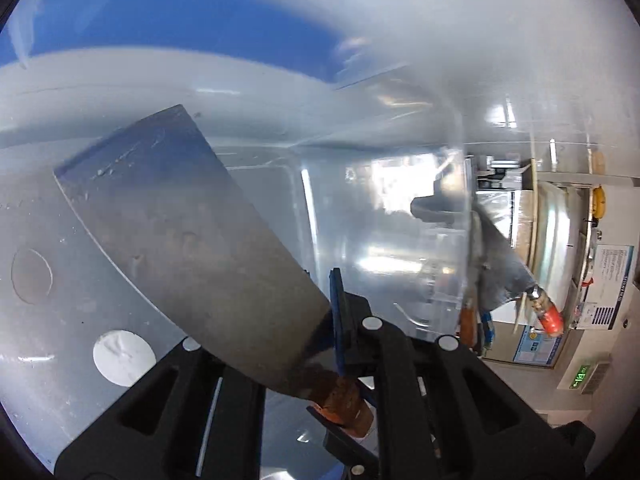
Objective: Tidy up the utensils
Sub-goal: 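Open the right tool to drop the spatula into the clear box, then move the right tool to the long metal spoon and grasp its handle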
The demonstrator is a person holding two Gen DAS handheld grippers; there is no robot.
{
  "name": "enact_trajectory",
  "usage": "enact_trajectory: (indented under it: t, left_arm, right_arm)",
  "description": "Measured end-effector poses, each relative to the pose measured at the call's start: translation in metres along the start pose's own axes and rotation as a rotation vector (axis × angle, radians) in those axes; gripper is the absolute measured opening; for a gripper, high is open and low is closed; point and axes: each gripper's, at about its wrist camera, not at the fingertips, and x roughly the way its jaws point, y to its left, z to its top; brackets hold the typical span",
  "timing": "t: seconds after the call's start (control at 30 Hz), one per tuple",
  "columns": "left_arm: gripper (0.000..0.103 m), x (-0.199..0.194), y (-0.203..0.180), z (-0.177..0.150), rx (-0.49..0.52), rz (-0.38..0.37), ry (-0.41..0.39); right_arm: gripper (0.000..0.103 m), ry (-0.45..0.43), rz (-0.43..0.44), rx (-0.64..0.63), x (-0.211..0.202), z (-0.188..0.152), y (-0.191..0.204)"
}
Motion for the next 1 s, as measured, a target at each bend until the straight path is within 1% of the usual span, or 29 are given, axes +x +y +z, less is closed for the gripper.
enact_trajectory:
  t: [0.07, 0.13, 0.17, 0.2, 0.27, 0.3, 0.33, 0.37, 0.4, 0.43, 0.47, 0.5, 0.53, 0.6, 0.63, 0.67, 0.7, 0.73, 0.77, 0.8, 0.83, 0.87, 0.9, 0.93, 0.97, 1.0]
  left_arm:
    - [0.009, 0.015, 0.013, 0.004, -0.024, 0.051, 0.029]
    - [0.01, 0.028, 0.028, 0.005, -0.063, 0.082, 0.058]
    - [0.015, 0.033, 0.032, 0.006, -0.076, 0.098, 0.078]
    - [0.018, 0.034, 0.035, 0.007, -0.085, 0.104, 0.084]
    - [0.033, 0.033, 0.037, 0.009, -0.082, 0.126, 0.087]
    - [0.039, 0.031, 0.037, 0.009, -0.083, 0.111, 0.082]
    - [0.053, 0.025, 0.043, 0.012, -0.084, 0.102, 0.069]
    - [0.071, 0.02, 0.044, 0.012, -0.078, 0.108, 0.054]
    - [0.079, 0.014, 0.045, 0.012, -0.068, 0.138, 0.039]
    - [0.087, 0.007, 0.044, 0.011, -0.059, 0.178, 0.015]
    - [0.087, 0.0, 0.045, 0.009, -0.053, 0.201, -0.003]
    - [0.087, -0.007, 0.043, 0.008, -0.046, 0.216, -0.01]
    - [0.087, -0.015, 0.044, 0.007, -0.046, 0.234, -0.023]
    - [0.087, -0.038, 0.038, -0.002, -0.034, 0.266, -0.084]
    - [0.087, -0.054, 0.041, -0.009, -0.015, 0.268, -0.116]
    - [0.087, -0.068, 0.029, -0.02, 0.01, 0.268, -0.159]
    - [0.087, -0.083, 0.017, -0.031, 0.046, 0.273, -0.214]
    - [0.087, -0.101, 0.004, -0.045, 0.095, 0.299, -0.289]
    - [0.087, -0.115, -0.015, -0.062, 0.143, 0.342, -0.377]
    - [0.088, -0.132, -0.031, -0.083, 0.194, 0.393, -0.475]
    - [0.093, -0.144, -0.044, -0.102, 0.237, 0.413, -0.548]
    - [0.095, -0.154, -0.059, -0.122, 0.285, 0.409, -0.611]
    - [0.095, -0.162, -0.074, -0.144, 0.335, 0.384, -0.664]
    - [0.095, -0.165, -0.088, -0.161, 0.374, 0.355, -0.693]
    - [0.095, -0.163, -0.106, -0.18, 0.413, 0.325, -0.707]
    - [0.095, -0.155, -0.12, -0.194, 0.445, 0.303, -0.704]
  right_arm:
    - [0.025, 0.062, 0.018, -0.012, 0.02, 0.002, 0.001]
    - [0.025, 0.112, 0.039, -0.011, 0.033, 0.008, 0.004]
    - [0.025, 0.14, 0.059, -0.008, 0.037, 0.01, 0.004]
    - [0.025, 0.14, 0.059, -0.008, 0.037, 0.01, 0.004]
    - [0.025, 0.173, 0.023, -0.04, 0.041, 0.008, 0.007]
    - [0.025, 0.195, 0.015, -0.039, 0.045, 0.01, 0.003]
    - [0.026, 0.222, 0.025, -0.026, 0.048, 0.01, 0.0]
    - [0.029, 0.243, 0.046, -0.02, 0.05, 0.008, -0.002]
    - [0.032, 0.247, 0.062, -0.009, 0.05, 0.008, -0.005]
    - [0.039, 0.229, 0.07, 0.012, 0.046, 0.006, -0.01]
    - [0.052, 0.203, 0.065, 0.026, 0.04, 0.005, -0.015]
    - [0.056, 0.177, 0.051, 0.03, 0.033, 0.002, -0.018]
    - [0.056, 0.139, 0.027, 0.034, 0.022, -0.001, -0.02]
    - [0.056, 0.041, -0.023, 0.056, -0.009, -0.009, -0.025]
    - [0.056, -0.034, -0.046, 0.072, -0.032, -0.016, -0.028]
    - [0.056, -0.126, -0.066, 0.092, -0.06, -0.025, -0.03]
    - [0.056, -0.213, -0.086, 0.112, -0.086, -0.037, -0.033]
    - [0.066, -0.321, -0.115, 0.142, -0.119, -0.055, -0.035]
    - [0.082, -0.418, -0.147, 0.176, -0.146, -0.077, -0.038]
    - [0.089, -0.521, -0.18, 0.216, -0.17, -0.103, -0.042]
    - [0.096, -0.603, -0.203, 0.244, -0.188, -0.128, -0.044]
    - [0.096, -0.668, -0.222, 0.26, -0.201, -0.157, -0.045]
    - [0.097, -0.69, -0.247, 0.272, -0.208, -0.18, -0.048]
    - [0.098, -0.603, -0.333, 0.325, -0.202, -0.225, -0.049]
    - [0.098, -0.603, -0.333, 0.325, -0.202, -0.225, -0.049]
    - [0.098, -0.514, -0.363, 0.352, -0.192, -0.247, -0.051]
